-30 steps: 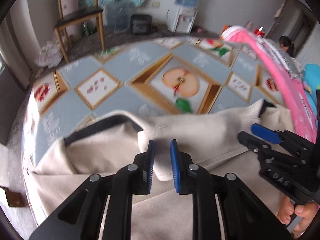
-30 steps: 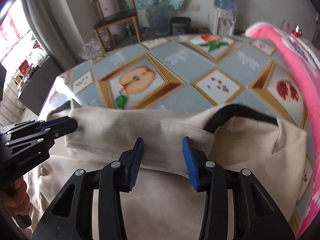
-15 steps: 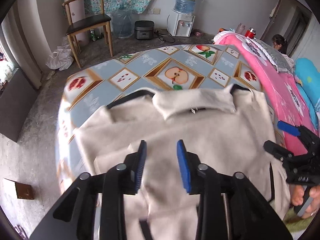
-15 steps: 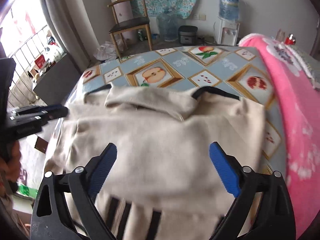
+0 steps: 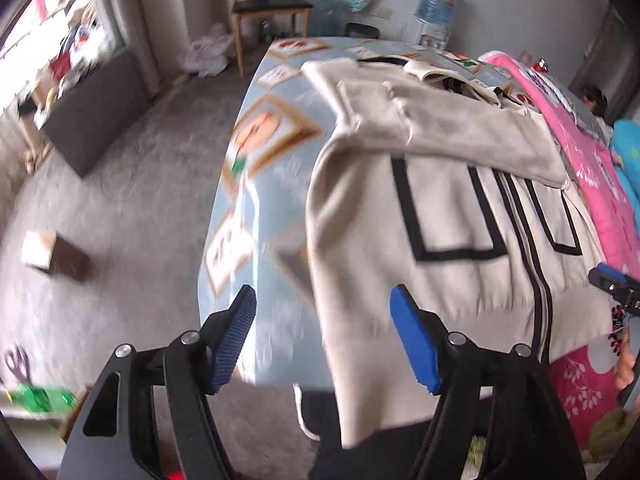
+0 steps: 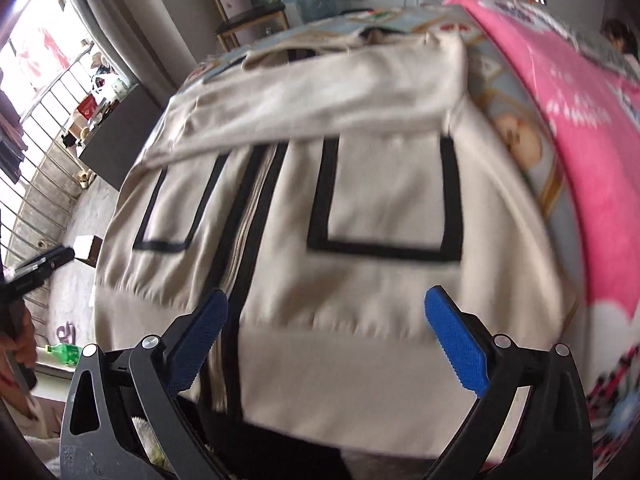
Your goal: Fold large clothes
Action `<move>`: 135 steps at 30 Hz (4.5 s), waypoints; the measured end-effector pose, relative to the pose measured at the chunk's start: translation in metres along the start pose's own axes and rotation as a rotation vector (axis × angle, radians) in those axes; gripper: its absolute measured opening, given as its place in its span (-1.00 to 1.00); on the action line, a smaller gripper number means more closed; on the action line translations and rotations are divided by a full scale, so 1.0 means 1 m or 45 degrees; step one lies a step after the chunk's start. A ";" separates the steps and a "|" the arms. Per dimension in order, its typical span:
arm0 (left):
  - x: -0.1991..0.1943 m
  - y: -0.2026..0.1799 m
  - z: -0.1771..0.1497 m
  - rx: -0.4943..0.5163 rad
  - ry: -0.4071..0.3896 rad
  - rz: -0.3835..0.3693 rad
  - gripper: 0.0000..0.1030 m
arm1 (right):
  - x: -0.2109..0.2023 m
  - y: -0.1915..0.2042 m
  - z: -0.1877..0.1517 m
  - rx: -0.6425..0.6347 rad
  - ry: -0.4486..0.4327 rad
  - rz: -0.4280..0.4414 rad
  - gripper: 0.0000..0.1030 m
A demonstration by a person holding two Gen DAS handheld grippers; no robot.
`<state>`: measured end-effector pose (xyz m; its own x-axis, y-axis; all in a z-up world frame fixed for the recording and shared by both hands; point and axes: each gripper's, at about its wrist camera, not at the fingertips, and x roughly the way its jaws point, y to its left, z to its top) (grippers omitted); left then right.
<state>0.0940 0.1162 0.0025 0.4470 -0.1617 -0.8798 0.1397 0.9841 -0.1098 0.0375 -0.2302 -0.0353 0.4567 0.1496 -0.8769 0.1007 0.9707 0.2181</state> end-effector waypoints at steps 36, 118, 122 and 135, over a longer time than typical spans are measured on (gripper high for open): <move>0.010 0.011 -0.072 -0.256 0.211 -0.429 -0.87 | -0.010 0.185 -0.081 -0.881 -0.171 0.312 0.86; 0.026 -0.044 -0.048 0.078 0.200 -0.129 -0.87 | -0.054 -0.111 -0.061 0.281 -0.126 -0.096 0.47; 0.027 -0.045 -0.048 0.086 0.201 -0.115 -0.87 | -0.049 -0.115 -0.066 0.305 -0.100 -0.077 0.35; 0.029 -0.045 -0.049 0.086 0.205 -0.122 -0.86 | -0.053 -0.115 -0.088 0.375 -0.087 -0.077 -0.32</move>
<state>0.0575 0.0708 -0.0410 0.2828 -0.2348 -0.9300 0.2364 0.9567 -0.1697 -0.0761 -0.3331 -0.0519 0.4997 0.0702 -0.8633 0.3768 0.8799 0.2896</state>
